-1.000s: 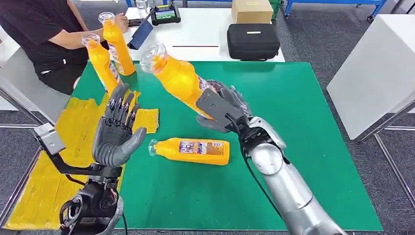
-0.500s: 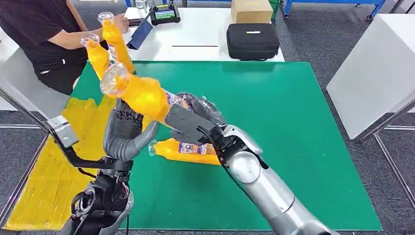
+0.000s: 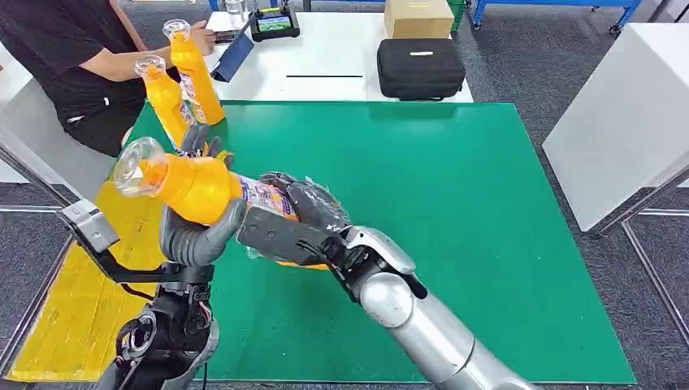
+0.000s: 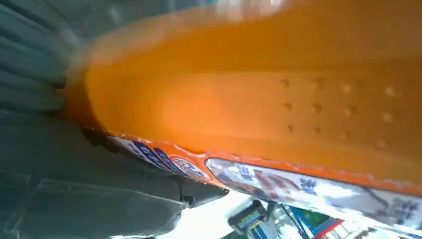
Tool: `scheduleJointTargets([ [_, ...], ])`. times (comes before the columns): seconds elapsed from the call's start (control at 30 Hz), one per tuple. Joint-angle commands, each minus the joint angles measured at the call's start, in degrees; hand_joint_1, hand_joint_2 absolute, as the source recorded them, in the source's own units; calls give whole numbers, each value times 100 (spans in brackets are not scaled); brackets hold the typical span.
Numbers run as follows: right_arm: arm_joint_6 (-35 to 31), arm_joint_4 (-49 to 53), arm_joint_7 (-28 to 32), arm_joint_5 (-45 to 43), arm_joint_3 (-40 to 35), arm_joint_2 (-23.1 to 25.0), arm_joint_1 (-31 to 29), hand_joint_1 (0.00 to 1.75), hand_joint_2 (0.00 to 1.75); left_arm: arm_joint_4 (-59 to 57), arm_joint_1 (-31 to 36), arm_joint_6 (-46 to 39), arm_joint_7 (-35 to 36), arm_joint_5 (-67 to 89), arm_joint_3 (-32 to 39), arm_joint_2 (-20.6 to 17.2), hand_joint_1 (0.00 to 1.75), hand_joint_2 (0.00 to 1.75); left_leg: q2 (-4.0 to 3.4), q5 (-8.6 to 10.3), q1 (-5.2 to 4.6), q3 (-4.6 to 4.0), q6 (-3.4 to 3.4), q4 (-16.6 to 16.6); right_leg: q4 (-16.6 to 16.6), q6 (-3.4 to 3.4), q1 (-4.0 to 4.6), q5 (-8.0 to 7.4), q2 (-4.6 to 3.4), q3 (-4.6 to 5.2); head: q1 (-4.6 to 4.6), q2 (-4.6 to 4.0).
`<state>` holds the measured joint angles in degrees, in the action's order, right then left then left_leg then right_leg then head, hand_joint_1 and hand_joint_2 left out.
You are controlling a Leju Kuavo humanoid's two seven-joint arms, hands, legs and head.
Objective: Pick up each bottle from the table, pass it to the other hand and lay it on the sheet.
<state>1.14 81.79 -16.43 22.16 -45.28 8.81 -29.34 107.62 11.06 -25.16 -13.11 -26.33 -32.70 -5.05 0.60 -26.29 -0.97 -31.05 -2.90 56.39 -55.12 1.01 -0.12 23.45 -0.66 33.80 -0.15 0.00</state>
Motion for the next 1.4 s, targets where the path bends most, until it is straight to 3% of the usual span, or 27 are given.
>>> scheduleJointTargets([
  [0.03, 79, 86, -42, 103, -895, 65, -114, 175, 175, -127, 14, -21, 19, -47, -176, -271, 0, 175, -14, -9, 6, 21, 20, -4, 4, -2, 5, 6, -5, -17, -2, 0],
  [0.3, 140, -452, 49, -17, -1414, 88, -472, 175, 175, -162, 140, 129, 166, -382, -365, -270, 0, 175, -15, -13, 6, 26, 26, -1, 1, -2, 6, 9, -6, -23, 0, 0],
  [0.33, 106, -443, 37, -45, -1407, 84, -475, 175, 175, -162, 144, 213, 130, -452, -385, -277, 173, 175, -9, -8, 5, 21, 21, -5, 4, -2, 4, 6, -2, -20, -2, 0],
  [0.73, 100, -568, 18, 38, -1201, 49, -353, 175, 175, 60, 56, 254, 41, 42, -74, -27, 175, 175, 1, -9, 8, 27, 26, -4, 7, -1, 9, 10, 12, -29, -2, 0],
  [0.97, 438, -651, -211, 448, -1235, -77, -393, 175, 175, 282, -169, 305, -144, 221, 194, -160, 175, 175, 2, -7, 6, 22, 22, -5, 7, -1, 7, 9, 11, -23, 0, 0],
  [1.0, 449, -660, -186, 464, -1209, -85, -389, 10, 175, 303, -195, 335, -138, 213, 228, -174, 175, 175, -1, -7, 8, 22, 21, -5, 9, -1, 9, 7, 8, -22, -2, 0],
  [1.03, 596, -695, -120, 327, -1116, -86, -345, 0, 0, 358, -245, 366, -151, 228, 304, -185, 175, 175, -3, -4, 5, 16, 16, -5, 8, -1, 6, 4, 4, -15, 0, 0],
  [1.23, 787, -777, -469, 1204, -560, -282, -15, 0, 0, 1105, -900, 652, -237, 984, 1412, -171, 175, 175, -8, -18, 17, 46, 35, -7, 15, -2, 17, 16, 7, -47, -2, 0],
  [1.3, 801, -956, -488, 1484, -351, -427, 9, 0, 0, 1396, -1180, 706, -95, 1939, 1947, 184, 175, 175, -11, -12, 13, 30, 27, -6, 13, -1, 14, 11, 1, -28, -2, 0],
  [1.4, 851, -1043, -390, 1493, 98, -631, 55, 0, 0, 1249, -1260, 484, 80, 4524, 2368, 85, 175, 175, 5, -7, 8, 24, 22, -8, 15, 2, 11, 9, 9, -24, -4, 0],
])
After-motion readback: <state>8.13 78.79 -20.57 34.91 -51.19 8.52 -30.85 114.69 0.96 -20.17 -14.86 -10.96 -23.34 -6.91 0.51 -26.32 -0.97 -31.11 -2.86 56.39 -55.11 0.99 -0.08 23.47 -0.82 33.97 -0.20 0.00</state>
